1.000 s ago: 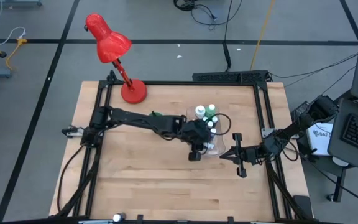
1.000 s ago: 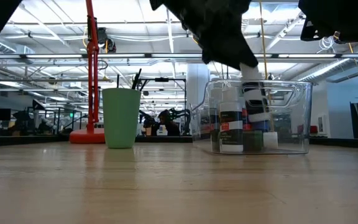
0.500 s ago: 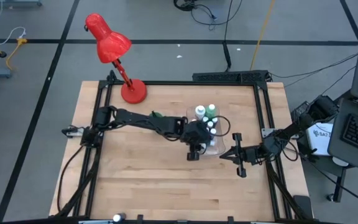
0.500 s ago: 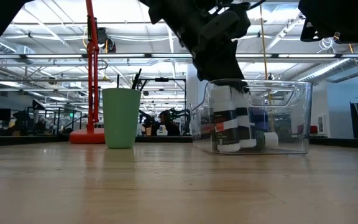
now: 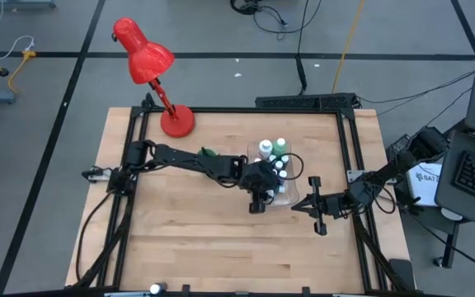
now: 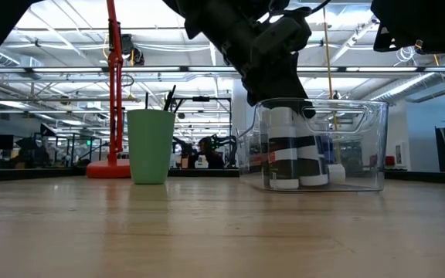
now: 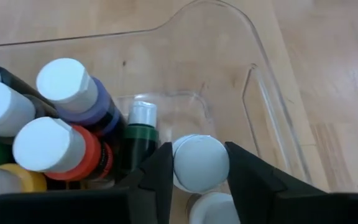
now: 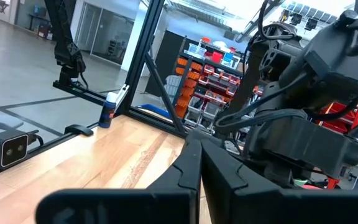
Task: Pick & Place Paint Supplies
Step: Put the small white paint bottle into the transparent bin, then put the small blue paint bottle into the transparent bin
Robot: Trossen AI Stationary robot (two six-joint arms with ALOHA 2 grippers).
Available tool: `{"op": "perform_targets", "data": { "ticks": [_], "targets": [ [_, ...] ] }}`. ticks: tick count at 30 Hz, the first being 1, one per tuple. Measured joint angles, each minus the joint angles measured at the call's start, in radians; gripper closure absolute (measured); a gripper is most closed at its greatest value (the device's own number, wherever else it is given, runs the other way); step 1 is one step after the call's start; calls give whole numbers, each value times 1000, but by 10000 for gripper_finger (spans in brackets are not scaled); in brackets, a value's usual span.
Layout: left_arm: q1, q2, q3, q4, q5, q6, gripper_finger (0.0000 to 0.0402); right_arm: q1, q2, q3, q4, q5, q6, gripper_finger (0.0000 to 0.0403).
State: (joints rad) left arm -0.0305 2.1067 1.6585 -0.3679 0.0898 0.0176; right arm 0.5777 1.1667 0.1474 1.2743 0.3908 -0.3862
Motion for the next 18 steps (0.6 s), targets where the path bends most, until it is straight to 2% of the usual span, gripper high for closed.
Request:
{"op": "perform_targets", "data": {
  "ticks": [5, 11, 15, 18],
  "targets": [
    [1, 0, 0, 16, -3, 7, 231, 0, 0, 0, 0, 0, 0, 399],
    [-14, -19, 0, 8, -3, 7, 199, 0, 0, 0, 0, 0, 0, 399],
    [-29, -101, 24, -96, -5, 22, 192, 0, 0, 0, -1, 0, 0, 399],
    [-46, -204, 38, -270, -12, -11, 191, 0, 0, 0, -6, 0, 8, 399]
  ]
}}
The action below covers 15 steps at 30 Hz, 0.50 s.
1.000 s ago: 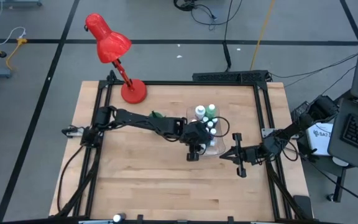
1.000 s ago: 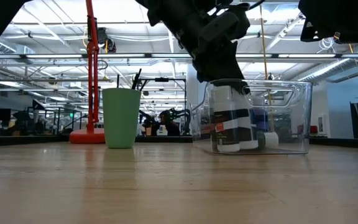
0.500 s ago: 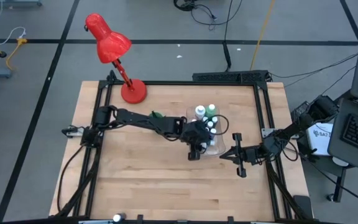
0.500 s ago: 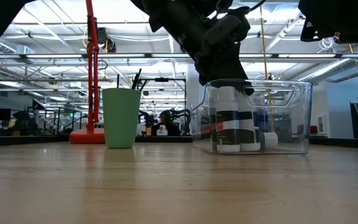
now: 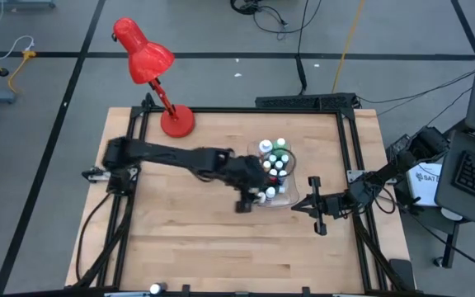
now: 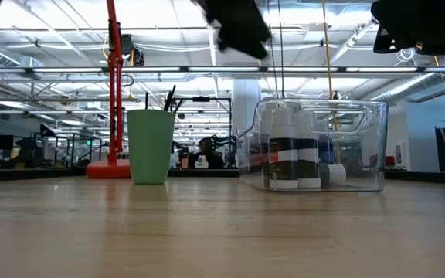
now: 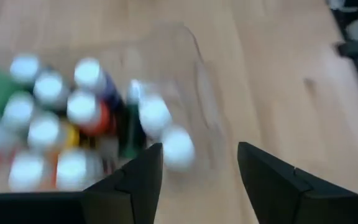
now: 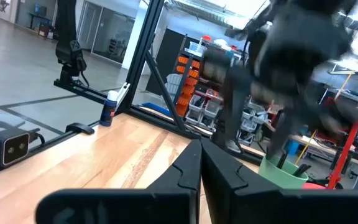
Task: Pick & Place Paint Supplies
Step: Put the small blue paint bottle into the transparent bin
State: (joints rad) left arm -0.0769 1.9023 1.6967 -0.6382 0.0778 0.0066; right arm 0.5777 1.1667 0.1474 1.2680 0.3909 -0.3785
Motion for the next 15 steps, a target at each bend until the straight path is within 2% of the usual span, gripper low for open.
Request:
{"op": "perform_targets", "data": {
  "ticks": [6, 8, 11, 13, 15],
  "targets": [
    [-78, -269, 5, -398, -24, -208, 191, 0, 0, 0, -2, 0, 0, 399],
    [-128, -343, -3, -563, -108, -311, 191, 0, 0, 0, -1, 0, 4, 399],
    [-242, -453, -62, -714, -316, -539, 190, 0, 0, 0, -1, 0, 23, 399],
    [-329, -539, -132, -723, -414, -647, 190, 0, 0, 0, -1, 0, 25, 399],
    [-421, -627, -232, -678, -458, -718, 190, 0, 0, 0, -1, 0, 26, 399]
  ]
}}
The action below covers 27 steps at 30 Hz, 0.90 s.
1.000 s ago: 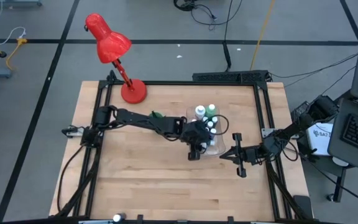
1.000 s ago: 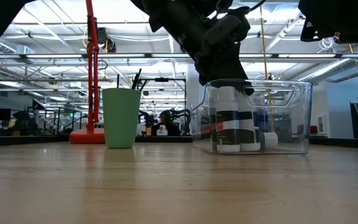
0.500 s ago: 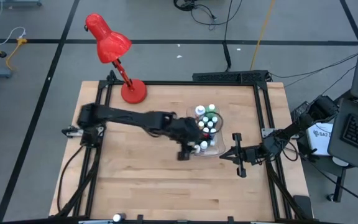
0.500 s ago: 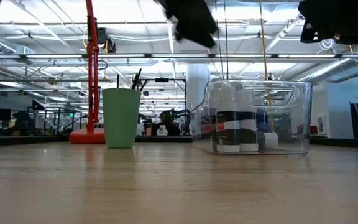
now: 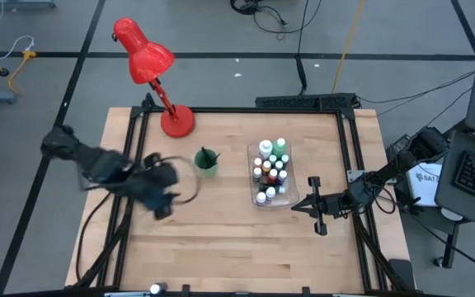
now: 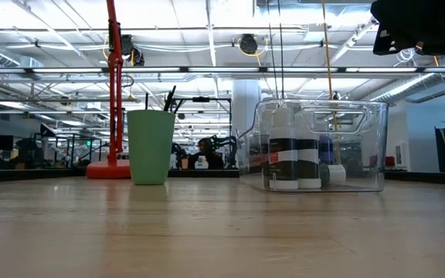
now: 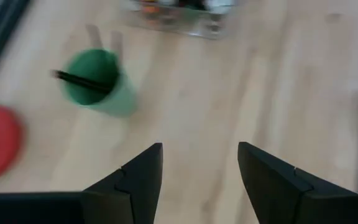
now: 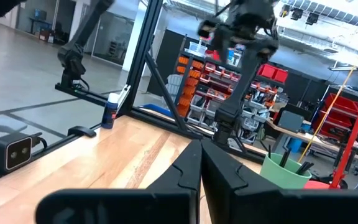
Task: Pick & Place Paint Supplies
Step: Put the small blue paint bottle into the transparent bin
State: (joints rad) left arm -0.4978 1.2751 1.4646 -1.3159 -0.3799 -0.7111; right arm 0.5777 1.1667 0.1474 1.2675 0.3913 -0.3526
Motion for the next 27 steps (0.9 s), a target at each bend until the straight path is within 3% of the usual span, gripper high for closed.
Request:
{"op": "perform_targets", "data": {
  "ticks": [6, 14, 18, 24, 27],
  "targets": [
    [-245, -212, -333, 240, -24, -190, 207, 0, 0, 0, 0, 0, 0, 399],
    [-425, -240, -597, 494, 1, -298, 387, 0, 0, 0, 0, 3, 0, 399],
    [-477, -201, -661, 645, 37, -333, 381, 0, 0, 0, 0, 3, 0, 399],
    [-543, -108, -679, 677, -71, -336, 387, 0, 0, 0, 0, 3, 0, 399],
    [-545, -71, -679, 684, -44, -410, 396, 0, 0, 0, 0, 4, 0, 399]
  ]
}}
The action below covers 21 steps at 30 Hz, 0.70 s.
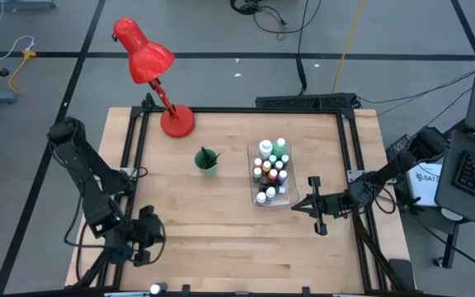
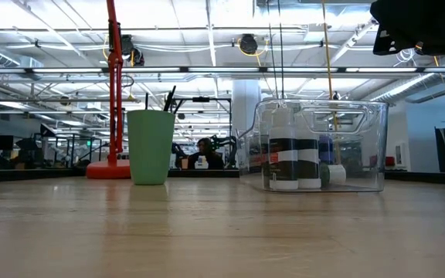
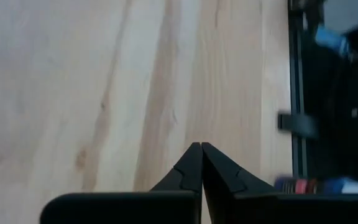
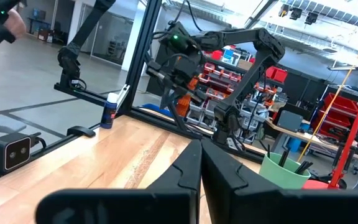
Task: Pick & Place Paint Supplies
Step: Put the small blue paint bottle into the transparent bin
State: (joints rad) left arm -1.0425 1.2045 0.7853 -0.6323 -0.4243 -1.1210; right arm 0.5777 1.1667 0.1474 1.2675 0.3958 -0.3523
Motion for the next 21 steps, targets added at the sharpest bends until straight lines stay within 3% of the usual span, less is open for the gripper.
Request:
{"op": "perform_targets", "data": {
  "ticks": [3, 9, 15, 21],
  "targets": [
    [4, 24, 0, 2, 55, 46, 399, 0, 0, 0, 0, 0, 0, 399],
    [4, 40, 0, 5, 49, 75, 386, 0, 0, 0, 0, 0, -1, 399],
    [11, 40, 1, 11, 4, 71, 377, 0, 0, 0, 0, 0, 0, 399],
    [11, 40, 1, 84, -55, 102, 335, 0, 0, 0, 0, 0, 0, 399]
  ]
}}
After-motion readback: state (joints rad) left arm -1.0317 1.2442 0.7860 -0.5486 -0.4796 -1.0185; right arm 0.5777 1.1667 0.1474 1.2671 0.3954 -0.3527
